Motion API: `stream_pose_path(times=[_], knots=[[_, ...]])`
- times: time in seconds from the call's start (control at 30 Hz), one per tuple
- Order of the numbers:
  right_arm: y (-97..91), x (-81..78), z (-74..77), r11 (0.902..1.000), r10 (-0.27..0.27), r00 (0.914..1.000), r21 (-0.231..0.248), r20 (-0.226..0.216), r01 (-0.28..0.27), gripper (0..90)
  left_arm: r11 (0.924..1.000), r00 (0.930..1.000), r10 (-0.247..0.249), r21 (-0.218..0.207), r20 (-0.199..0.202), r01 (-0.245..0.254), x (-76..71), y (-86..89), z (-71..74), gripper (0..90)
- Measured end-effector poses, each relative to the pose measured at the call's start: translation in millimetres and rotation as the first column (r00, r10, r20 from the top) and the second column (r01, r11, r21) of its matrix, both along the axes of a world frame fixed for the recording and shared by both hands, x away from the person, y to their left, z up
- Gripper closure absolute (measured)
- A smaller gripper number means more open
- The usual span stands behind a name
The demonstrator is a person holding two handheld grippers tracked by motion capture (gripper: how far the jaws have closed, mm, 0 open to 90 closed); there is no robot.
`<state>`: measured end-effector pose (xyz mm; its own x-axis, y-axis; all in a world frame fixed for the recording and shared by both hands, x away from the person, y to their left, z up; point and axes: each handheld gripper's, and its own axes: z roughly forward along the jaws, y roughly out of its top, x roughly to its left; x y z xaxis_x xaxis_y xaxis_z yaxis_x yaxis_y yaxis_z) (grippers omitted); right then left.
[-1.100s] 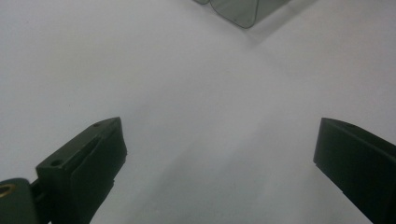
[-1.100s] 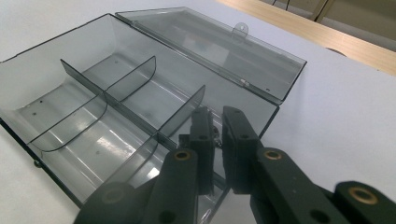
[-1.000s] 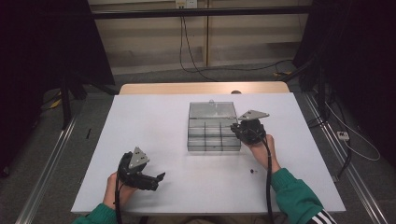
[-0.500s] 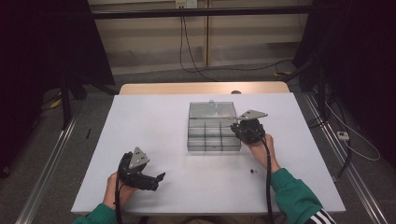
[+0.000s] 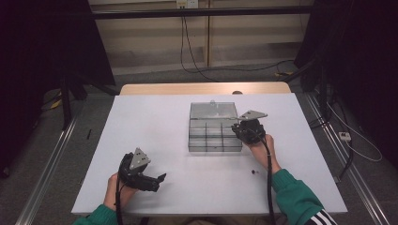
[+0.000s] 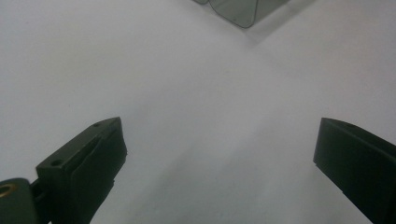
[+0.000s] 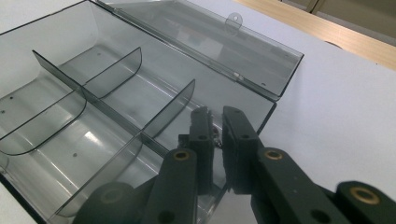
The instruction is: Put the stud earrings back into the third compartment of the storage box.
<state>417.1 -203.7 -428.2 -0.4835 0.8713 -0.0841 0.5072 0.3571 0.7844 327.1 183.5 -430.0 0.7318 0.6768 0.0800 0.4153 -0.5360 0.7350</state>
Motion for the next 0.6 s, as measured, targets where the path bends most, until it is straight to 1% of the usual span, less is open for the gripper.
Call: stream_pose_path(times=[0.23, 0.33, 0.5, 0.6], knots=[[1.8, 0.4, -0.6, 1.0000, -0.005, 1.0000, -0.005, 0.000, 0.005, 81.9, 1.0000, 1.0000, 0.000, 0.002, 0.000, 0.000, -0.2, -0.4, 0.2, 2.0], [0.7, 0.0, 0.8, 0.9999, -0.013, 0.9999, 0.003, -0.001, 0.013, 76.0, 1.0000, 1.0000, 0.000, -0.002, 0.001, 0.000, -0.2, -0.2, 0.2, 2.0], [-1.6, -1.8, 3.5, 0.9998, -0.011, 0.9999, 0.014, -0.001, 0.011, 70.8, 1.0000, 1.0000, 0.001, -0.004, 0.007, -0.001, -0.8, -0.4, 0.3, 2.0], [-2.9, -4.1, 6.0, 0.9998, 0.000, 0.9999, 0.022, -0.011, 0.000, 63.8, 1.0000, 1.0000, 0.001, -0.004, 0.007, -0.001, -0.8, 0.2, 0.6, 2.0]])
